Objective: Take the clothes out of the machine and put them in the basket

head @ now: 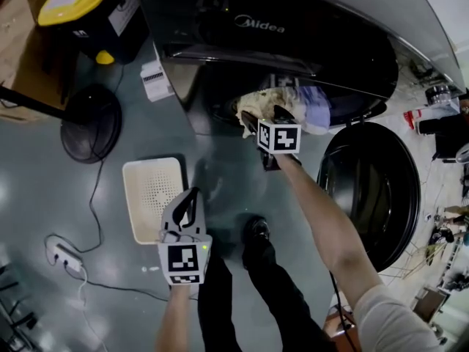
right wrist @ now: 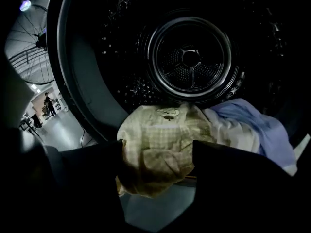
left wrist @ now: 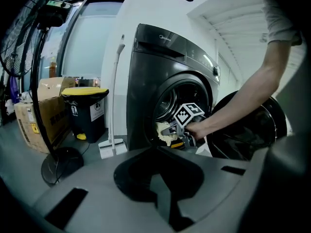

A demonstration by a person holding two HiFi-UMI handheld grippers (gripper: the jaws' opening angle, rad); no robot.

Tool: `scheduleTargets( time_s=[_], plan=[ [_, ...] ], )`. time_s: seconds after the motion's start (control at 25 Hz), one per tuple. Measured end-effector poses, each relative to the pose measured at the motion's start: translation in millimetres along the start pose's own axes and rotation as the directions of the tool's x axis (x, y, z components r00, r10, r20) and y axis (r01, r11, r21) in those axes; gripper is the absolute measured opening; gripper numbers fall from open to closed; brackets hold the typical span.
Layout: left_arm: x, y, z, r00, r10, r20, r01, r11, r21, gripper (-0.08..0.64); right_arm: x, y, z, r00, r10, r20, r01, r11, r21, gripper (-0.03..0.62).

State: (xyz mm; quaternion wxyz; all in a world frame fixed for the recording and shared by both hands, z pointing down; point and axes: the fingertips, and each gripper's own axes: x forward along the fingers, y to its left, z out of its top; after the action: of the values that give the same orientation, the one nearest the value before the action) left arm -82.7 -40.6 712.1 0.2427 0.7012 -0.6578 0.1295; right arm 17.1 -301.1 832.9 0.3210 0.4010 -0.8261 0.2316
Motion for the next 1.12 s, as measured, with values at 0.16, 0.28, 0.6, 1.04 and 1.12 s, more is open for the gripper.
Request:
scheduleTargets(
  time_s=[0.16,0.28,0.6,1.04,1.12],
  plan=[
    [-1.6,2.9,-2.7,1.000,0.002,-0.005,-0.002,1.000,0.016,0.018,16.7,0.1,-15.5,0.997,0.008,-0.074,-0.010,1.000,-0.016,0.428],
    [-3.0,5.6,-3.8,1.000,0.005,-0.015,-0.004,0.999,0.039,0.018,20.7,0.1,-17.8,0.996,0.030,-0.086,-0.033,0.999,-0.029,0.428],
    [-2.9,9.5,-1.8,1.000,0.019,-0.005,-0.018,0.999,0.031,0.018,20.5,12.2,-22.0,0.987,0.081,-0.139,-0.094,0.992,-0.090,0.256],
    [-4.5,0.5,1.6,1.000,0.009,-0.013,-0.009,0.999,0.033,0.018,-17.1,15.8,-10.4,0.993,0.105,-0.060,-0.111,0.987,-0.119,0.131],
    [-3.8,-3.4,6.1,1.000,0.003,-0.005,-0.003,0.999,0.041,0.018,-29.2,21.4,-13.2,0.992,0.120,-0.041,-0.124,0.985,-0.123,0.130]
  ],
)
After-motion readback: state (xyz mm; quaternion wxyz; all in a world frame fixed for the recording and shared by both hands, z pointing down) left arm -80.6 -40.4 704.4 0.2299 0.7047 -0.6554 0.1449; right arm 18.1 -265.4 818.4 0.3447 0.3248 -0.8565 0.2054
